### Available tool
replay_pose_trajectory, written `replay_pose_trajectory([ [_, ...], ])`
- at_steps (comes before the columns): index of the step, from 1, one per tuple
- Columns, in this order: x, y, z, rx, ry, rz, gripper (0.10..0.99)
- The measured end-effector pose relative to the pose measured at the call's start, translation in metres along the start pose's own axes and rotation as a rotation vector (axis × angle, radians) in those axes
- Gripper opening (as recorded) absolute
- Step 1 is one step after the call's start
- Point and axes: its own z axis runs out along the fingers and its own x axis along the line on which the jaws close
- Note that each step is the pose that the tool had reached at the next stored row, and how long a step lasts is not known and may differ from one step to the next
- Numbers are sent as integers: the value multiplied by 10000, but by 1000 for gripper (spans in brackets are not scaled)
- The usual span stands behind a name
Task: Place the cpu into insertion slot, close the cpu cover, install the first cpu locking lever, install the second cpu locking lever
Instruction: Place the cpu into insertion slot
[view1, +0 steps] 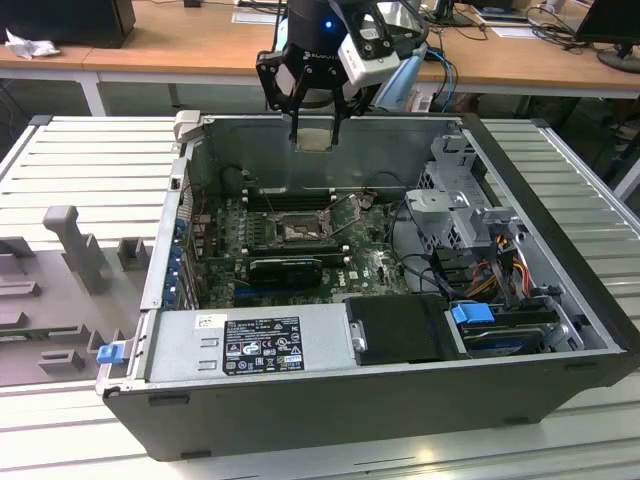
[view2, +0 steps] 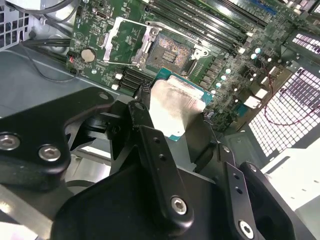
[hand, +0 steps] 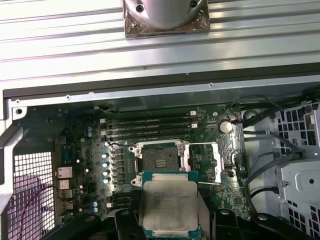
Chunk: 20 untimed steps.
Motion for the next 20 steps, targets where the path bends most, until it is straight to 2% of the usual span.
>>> replay_pose_trajectory([
  [20,0,0,1,-4,-15,164,525],
])
